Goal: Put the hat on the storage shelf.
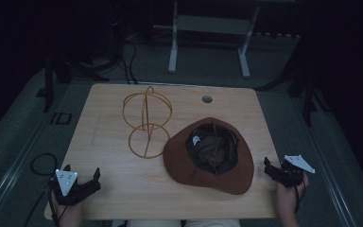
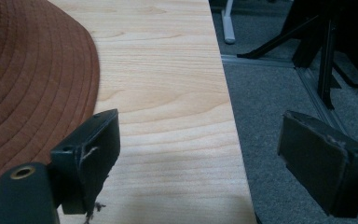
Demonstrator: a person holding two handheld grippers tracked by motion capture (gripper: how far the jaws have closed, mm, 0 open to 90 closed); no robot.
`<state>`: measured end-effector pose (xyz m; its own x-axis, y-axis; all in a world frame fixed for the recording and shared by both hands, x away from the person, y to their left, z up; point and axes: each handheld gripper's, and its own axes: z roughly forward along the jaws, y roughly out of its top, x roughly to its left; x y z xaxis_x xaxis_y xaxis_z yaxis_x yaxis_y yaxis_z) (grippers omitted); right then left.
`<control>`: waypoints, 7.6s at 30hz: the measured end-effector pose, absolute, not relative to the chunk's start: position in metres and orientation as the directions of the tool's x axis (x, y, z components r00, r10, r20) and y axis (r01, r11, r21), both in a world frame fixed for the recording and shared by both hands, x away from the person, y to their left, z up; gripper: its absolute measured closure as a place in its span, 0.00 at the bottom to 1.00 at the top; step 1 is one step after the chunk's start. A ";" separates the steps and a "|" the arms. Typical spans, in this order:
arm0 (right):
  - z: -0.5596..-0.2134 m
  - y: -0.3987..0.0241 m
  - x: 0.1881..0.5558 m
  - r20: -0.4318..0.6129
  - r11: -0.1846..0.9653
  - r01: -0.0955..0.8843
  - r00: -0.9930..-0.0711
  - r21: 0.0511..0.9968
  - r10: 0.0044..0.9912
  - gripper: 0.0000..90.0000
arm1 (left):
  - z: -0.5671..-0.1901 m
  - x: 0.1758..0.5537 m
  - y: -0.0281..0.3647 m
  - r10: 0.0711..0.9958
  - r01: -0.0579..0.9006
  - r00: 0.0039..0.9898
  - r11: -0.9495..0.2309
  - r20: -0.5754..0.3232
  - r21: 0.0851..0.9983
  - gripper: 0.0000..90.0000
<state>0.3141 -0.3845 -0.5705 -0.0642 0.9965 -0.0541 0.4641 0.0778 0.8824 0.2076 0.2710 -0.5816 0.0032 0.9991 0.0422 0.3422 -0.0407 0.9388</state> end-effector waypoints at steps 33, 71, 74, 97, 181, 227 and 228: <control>-0.523 -0.350 0.316 -0.012 0.123 0.483 -0.226 0.867 0.974 0.14 | -0.577 0.205 0.274 1.000 0.313 0.018 0.011 -0.018 0.950 0.05; -0.489 -0.255 0.400 -0.036 0.290 0.553 -0.424 0.781 0.905 0.13 | -0.574 0.211 0.246 0.990 0.445 0.136 -0.083 0.024 0.892 0.05; -0.495 -0.250 0.406 -0.022 0.300 0.576 -0.438 0.760 0.898 0.13 | -0.575 0.211 0.245 0.989 0.449 0.146 -0.098 0.035 0.888 0.05; -0.544 -0.240 0.428 -0.162 0.385 0.681 -0.369 0.622 0.915 0.62 | -0.581 0.219 0.230 0.980 0.528 0.196 -0.138 0.038 0.838 0.06; -0.453 -0.257 0.341 -0.033 0.222 0.439 -0.397 0.871 0.917 0.93 | -0.468 0.358 -0.041 0.781 0.373 0.552 -0.544 0.292 0.752 0.97; -0.425 -0.264 0.288 0.084 0.197 0.194 -0.885 0.961 0.458 0.41 | -0.424 0.288 0.020 0.449 -0.151 0.876 -0.094 0.177 0.984 0.96; -0.425 -0.261 0.288 0.084 0.196 0.188 -0.892 0.962 0.444 0.41 | -0.424 0.288 0.018 0.444 -0.151 0.877 -0.104 0.182 0.983 0.96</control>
<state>0.2880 -0.2605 -0.4246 -0.8922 0.4437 0.0839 0.1879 0.1958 0.9625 0.2879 0.0180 -0.4243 0.8771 0.4445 0.1822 -0.1514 -0.1042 0.9830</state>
